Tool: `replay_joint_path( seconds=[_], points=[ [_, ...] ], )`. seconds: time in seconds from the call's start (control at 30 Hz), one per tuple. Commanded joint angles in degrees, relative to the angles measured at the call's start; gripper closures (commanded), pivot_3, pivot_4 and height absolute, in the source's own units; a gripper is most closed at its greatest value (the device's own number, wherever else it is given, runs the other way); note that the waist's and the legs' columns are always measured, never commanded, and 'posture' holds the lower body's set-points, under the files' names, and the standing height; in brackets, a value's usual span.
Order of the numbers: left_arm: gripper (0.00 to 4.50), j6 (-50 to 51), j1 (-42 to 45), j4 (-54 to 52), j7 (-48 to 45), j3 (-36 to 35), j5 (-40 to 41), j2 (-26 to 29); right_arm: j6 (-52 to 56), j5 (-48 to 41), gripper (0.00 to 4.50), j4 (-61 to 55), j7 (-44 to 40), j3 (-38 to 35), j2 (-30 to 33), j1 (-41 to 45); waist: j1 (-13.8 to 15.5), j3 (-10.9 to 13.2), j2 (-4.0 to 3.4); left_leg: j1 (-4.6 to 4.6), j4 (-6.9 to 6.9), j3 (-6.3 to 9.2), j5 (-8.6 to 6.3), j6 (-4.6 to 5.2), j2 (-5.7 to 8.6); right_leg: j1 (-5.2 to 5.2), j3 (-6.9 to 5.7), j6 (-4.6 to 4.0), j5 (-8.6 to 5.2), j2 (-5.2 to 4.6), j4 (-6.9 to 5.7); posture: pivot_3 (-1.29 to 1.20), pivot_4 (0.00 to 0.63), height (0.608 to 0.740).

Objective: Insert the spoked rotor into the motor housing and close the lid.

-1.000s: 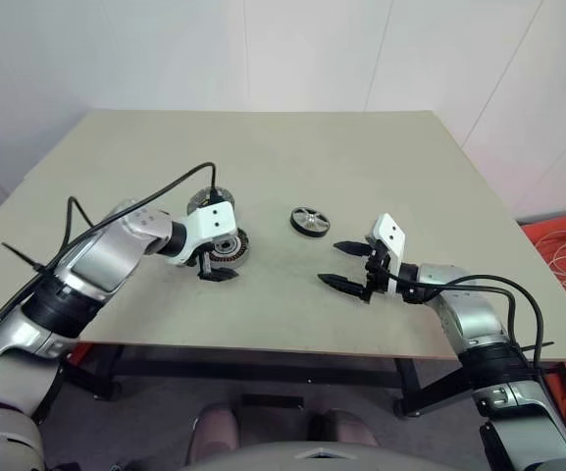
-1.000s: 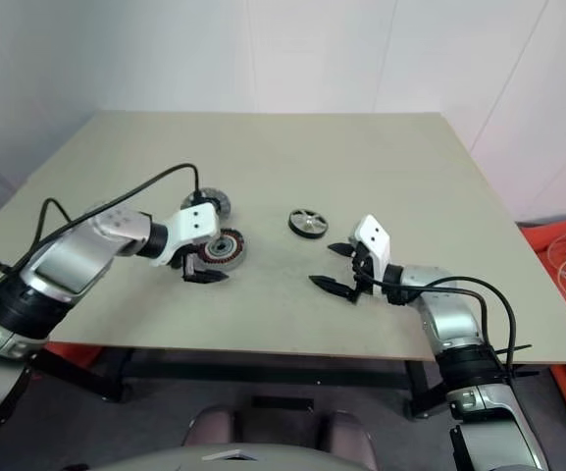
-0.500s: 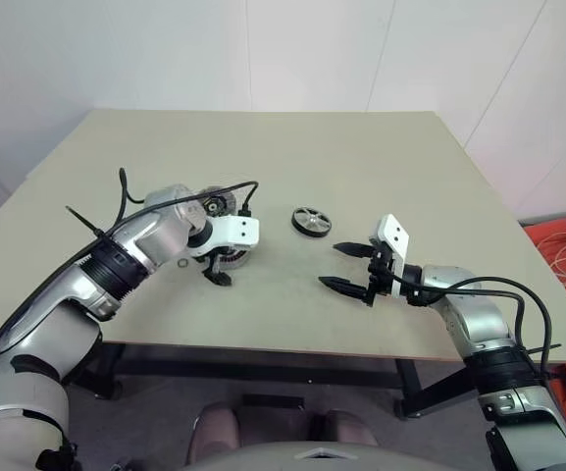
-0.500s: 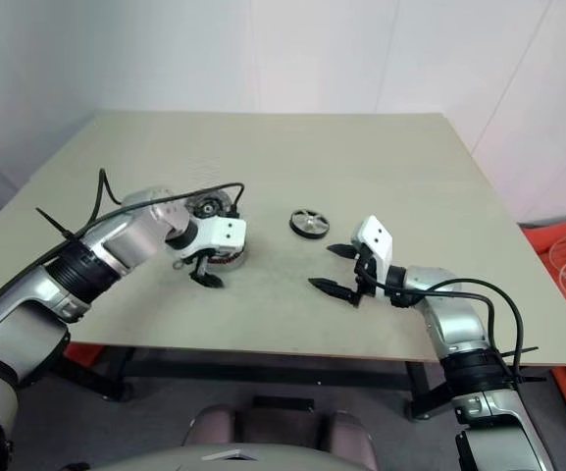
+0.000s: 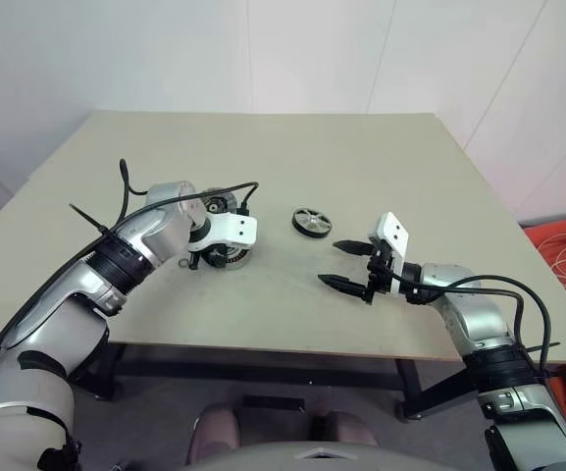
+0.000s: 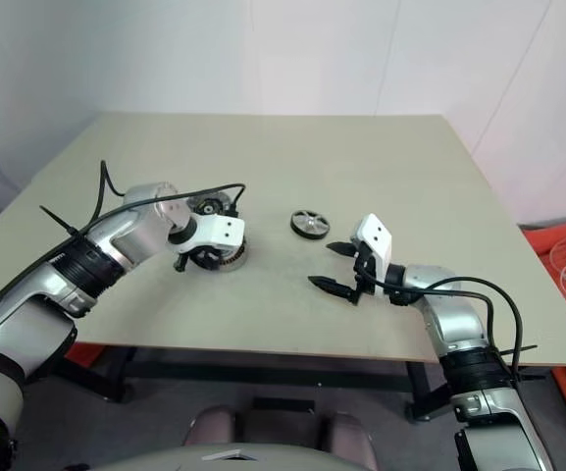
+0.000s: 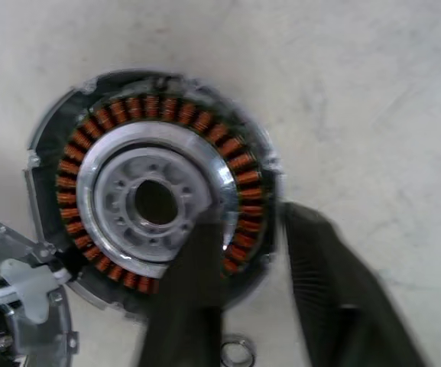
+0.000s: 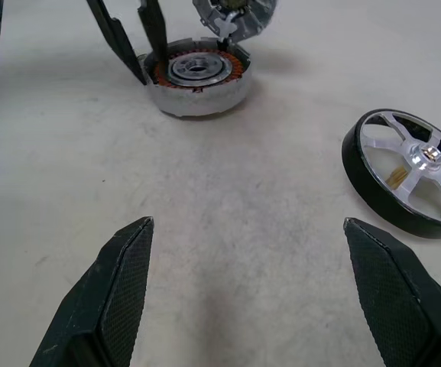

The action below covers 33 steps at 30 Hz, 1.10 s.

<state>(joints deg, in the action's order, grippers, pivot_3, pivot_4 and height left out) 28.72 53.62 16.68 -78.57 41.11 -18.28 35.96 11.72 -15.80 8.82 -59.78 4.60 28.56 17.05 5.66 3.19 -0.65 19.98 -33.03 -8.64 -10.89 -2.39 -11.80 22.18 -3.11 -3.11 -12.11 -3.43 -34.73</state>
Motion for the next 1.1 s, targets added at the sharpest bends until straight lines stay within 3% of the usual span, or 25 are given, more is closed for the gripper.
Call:
replay_joint_path(
  seconds=[0.03, 0.73, 1.1],
  points=[
    [4.37, -0.47, -1.06, 1.45, -1.57, 0.91, -1.31, -0.58, -0.79, -1.0, 0.0, -0.76, 0.13, -1.3, 0.04, 1.6, 0.09, -0.02, -0.04, 0.0, 0.0, 0.0, 0.0, 0.01, 0.01, -0.01, 0.0, -0.01, 0.0, 0.0, 0.01, 0.0, 0.0, 0.74],
    [4.48, -6.53, 0.62, 0.57, -5.42, -0.97, -2.31, -4.24, -1.48, -0.78, 0.0, 0.86, 0.38, -1.28, -0.1, 2.65, 0.55, -0.04, -0.07, -0.01, -0.01, 0.0, -0.01, 0.03, 0.08, 0.02, -0.03, 0.1, -0.06, -0.13, 0.02, 0.0, 0.0, 0.74],
    [4.48, -6.71, 2.65, -1.62, -6.35, -2.66, -1.94, -7.19, -0.19, -1.13, 0.0, -0.85, 1.19, -1.38, 0.15, 2.33, 1.73, -0.03, -0.05, 0.18, -0.01, -0.01, -0.21, 0.36, 0.65, 0.12, -0.05, 0.21, -0.13, -0.8, 0.02, 0.0, 0.0, 0.74]
  ],
)
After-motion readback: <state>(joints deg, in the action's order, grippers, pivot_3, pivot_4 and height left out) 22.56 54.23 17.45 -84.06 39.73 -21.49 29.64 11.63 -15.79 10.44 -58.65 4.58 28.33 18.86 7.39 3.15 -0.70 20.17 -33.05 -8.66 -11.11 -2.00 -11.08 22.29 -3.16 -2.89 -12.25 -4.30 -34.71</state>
